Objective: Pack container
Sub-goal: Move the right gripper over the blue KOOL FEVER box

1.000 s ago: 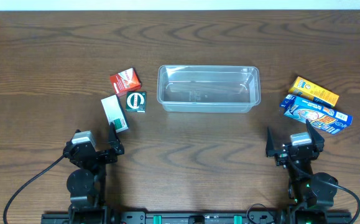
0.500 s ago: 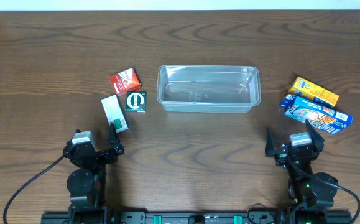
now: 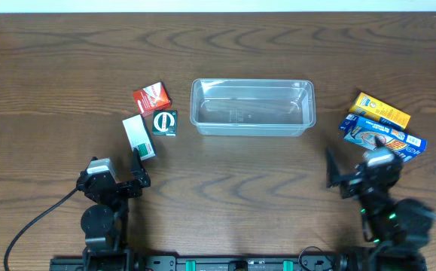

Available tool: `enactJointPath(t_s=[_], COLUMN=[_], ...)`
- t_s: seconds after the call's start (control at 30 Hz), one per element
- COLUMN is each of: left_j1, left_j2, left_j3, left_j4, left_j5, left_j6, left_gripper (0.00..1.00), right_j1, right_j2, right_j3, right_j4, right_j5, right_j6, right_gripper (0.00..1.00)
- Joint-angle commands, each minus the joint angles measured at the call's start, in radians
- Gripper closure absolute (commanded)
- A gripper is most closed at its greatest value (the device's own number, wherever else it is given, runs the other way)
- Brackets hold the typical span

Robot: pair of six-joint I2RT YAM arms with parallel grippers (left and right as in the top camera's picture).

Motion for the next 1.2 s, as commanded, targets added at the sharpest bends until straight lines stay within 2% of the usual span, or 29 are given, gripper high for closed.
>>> enactJointPath(t_s=[0.0,0.2,0.3,0.4,0.6,0.73,0.83,0.93,1.17], left_j1=[0.003,0.003,0.003,0.003,0.003,0.003,0.003,0.003,0.003], left_j2=[0.0,0.0,0.0,0.0,0.0,0.0,0.0,0.0,0.0], left_j3=[-0.019,-0.019,-0.019,-0.019,-0.019,-0.019,-0.019,-0.019,-0.019], left_j4=[-0.037,-0.037,-0.037,-0.037,-0.037,-0.037,-0.037,-0.037,-0.037], left_j5=[-0.037,-0.037,-0.037,-0.037,-0.037,-0.037,-0.037,-0.037,-0.037], left_j6=[0.016,0.016,0.016,0.016,0.016,0.016,0.016,0.016,0.016], left_gripper=[0.02,0.02,0.02,0.02,0.02,0.02,0.02,0.02,0.02], right_j1=[0.002,0.002,0.002,0.003,0.001,-0.012,-0.026,-0.039,-0.066], right_j2=[0.183,0.626,0.803,0.926,1.109,1.159,1.159,1.157,1.157], right_j3=[0.228,0.699,0.86,0.924,0.922,0.922,0.922,0.922,0.921], right_j4=[-0.098,-0.478,-0.575,-0.647,-0.651,-0.7,-0.779,-0.827,-0.879], right_j5=[0.008,0.008,-0.053,-0.202,-0.188,0.054,0.311,0.43,0.559], right_j6=[0.051,0.057,0.092,0.108,0.198,0.473,0.745,0.89,1.139], right_gripper=[0.01,0.01,0.01,0.01,0.01,0.01,0.01,0.01,0.01])
